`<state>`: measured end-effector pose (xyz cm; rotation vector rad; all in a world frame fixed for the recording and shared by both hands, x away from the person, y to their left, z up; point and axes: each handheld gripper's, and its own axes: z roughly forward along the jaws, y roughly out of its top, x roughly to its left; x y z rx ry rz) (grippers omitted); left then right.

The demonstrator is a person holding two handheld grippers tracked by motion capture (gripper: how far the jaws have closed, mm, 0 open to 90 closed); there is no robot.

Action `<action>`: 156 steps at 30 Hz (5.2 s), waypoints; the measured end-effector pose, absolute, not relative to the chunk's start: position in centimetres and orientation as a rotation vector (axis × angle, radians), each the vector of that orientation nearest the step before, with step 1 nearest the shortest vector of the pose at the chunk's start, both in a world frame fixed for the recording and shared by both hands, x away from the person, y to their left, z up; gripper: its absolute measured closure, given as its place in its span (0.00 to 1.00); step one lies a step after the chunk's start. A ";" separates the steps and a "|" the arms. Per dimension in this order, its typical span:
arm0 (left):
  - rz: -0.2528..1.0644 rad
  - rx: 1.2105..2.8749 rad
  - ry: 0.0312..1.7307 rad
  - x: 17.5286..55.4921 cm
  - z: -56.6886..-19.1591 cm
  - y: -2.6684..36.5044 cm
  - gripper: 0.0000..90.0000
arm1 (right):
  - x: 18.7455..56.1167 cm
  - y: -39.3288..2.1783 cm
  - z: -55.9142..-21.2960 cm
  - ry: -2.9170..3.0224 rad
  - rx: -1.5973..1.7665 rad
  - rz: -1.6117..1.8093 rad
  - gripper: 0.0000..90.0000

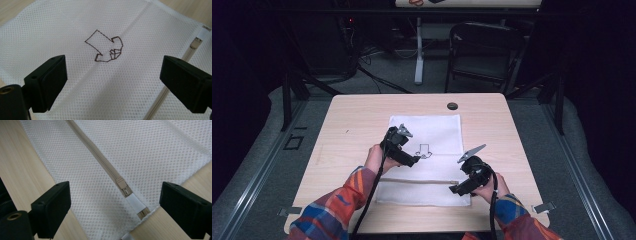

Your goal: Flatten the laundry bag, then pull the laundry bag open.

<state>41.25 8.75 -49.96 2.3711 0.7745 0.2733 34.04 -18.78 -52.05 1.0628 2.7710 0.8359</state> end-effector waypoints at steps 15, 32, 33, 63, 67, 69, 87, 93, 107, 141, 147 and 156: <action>0.230 2.377 0.733 39.5 -50.5 8.1 0.08 | 34.5 -18.9 -51.7 2.748 1.073 0.821 0.15; 0.132 2.449 0.592 37.8 -52.2 4.7 0.10 | 34.8 -19.6 -51.6 2.689 1.123 0.785 0.25; 0.134 2.450 0.588 37.7 -52.3 4.5 0.10 | 34.8 -19.7 -51.7 2.681 1.128 0.796 0.25; 0.051 2.436 0.408 37.0 -54.7 -0.8 0.60 | 36.0 -19.9 -54.5 2.788 1.154 0.653 1.00; 0.006 2.433 0.372 36.9 -55.3 -1.4 0.68 | 36.2 -19.9 -54.9 2.796 1.153 0.670 1.00; 0.012 2.456 0.360 36.8 -55.5 -1.7 0.73 | 36.1 -19.7 -55.3 2.785 1.185 0.683 1.00; 0.018 2.461 0.321 36.8 -56.6 -3.4 0.91 | 36.2 -20.0 -55.4 2.791 1.186 0.699 1.00; 0.012 2.454 0.342 36.8 -56.5 -3.3 0.91 | 36.3 -20.1 -55.4 2.786 1.203 0.722 1.00; 0.027 2.463 0.363 36.6 -56.6 -3.4 0.91 | 36.3 -20.1 -55.5 2.792 1.185 0.731 1.00; 0.000 2.454 0.474 36.5 -56.4 -1.6 0.91 | 36.1 -20.0 -55.4 2.784 1.186 0.705 1.00; -0.014 2.447 0.478 36.6 -56.4 -1.5 0.91 | 36.1 -19.9 -55.4 2.786 1.183 0.699 1.00; -0.018 2.451 0.525 36.9 -56.1 -0.1 0.91 | 36.1 -19.9 -55.3 2.777 1.210 0.695 1.00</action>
